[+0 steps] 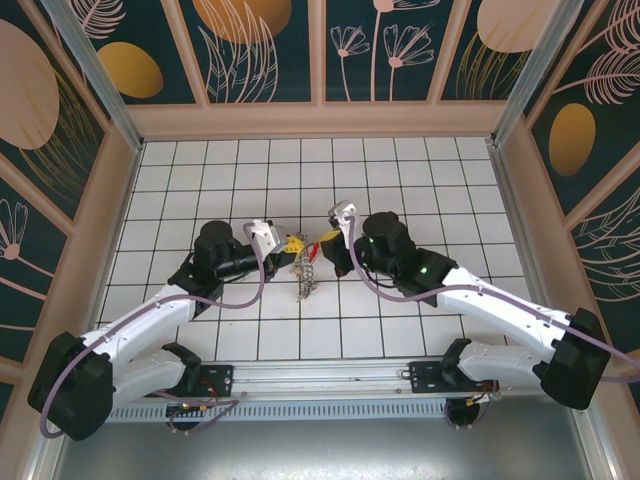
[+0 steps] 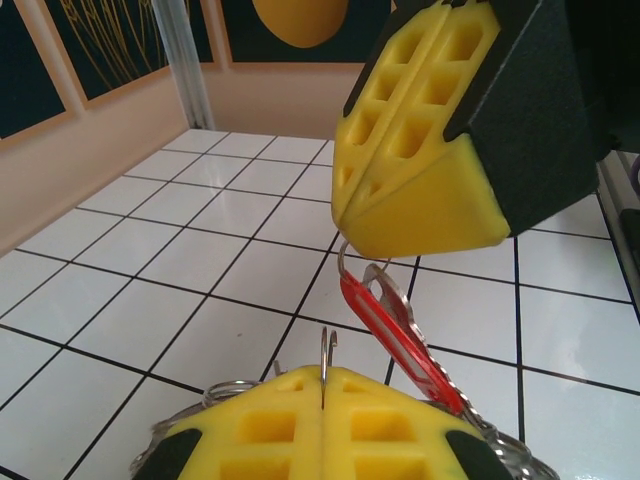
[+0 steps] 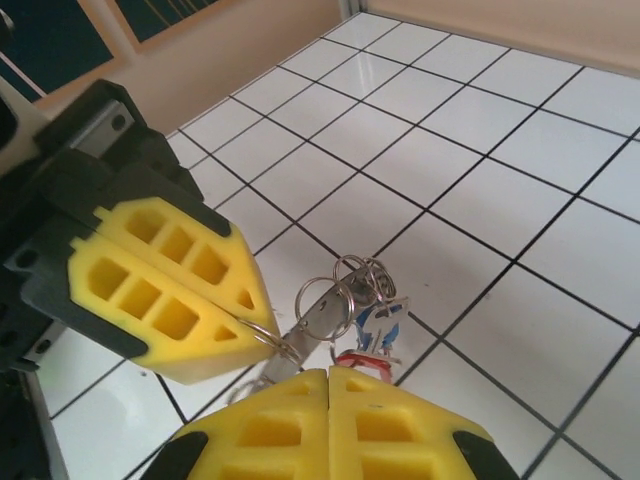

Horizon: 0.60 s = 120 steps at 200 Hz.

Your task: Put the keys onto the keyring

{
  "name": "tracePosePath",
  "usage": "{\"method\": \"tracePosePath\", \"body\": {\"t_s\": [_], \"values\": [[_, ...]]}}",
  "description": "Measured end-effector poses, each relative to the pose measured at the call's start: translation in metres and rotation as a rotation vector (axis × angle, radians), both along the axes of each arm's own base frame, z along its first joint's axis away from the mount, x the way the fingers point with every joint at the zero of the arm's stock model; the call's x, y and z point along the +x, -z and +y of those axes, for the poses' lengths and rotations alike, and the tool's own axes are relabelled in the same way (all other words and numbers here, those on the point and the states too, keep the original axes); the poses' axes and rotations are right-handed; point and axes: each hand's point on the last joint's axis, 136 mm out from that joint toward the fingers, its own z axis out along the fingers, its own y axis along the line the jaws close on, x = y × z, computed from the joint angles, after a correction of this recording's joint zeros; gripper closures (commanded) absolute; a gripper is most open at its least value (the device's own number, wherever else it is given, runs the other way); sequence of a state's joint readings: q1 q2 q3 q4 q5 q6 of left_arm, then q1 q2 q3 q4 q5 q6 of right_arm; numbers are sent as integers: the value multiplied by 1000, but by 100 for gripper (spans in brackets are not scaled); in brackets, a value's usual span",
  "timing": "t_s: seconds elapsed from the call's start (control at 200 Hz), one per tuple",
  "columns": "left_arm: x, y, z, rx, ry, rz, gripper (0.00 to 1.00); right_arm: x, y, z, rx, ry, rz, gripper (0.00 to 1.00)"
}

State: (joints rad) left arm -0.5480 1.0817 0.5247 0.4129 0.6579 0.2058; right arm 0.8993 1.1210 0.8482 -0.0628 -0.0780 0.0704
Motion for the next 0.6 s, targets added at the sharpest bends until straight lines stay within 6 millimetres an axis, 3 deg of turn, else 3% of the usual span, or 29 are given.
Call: {"method": "tracePosePath", "body": {"t_s": [0.3,0.601], "values": [[0,-1,0,8,2,-2,100,6,-22,-29,8,55,-61,100],[2,-5,-3,-22,6,33,100,-4,-11,-12,23,-28,-13,100]]}}
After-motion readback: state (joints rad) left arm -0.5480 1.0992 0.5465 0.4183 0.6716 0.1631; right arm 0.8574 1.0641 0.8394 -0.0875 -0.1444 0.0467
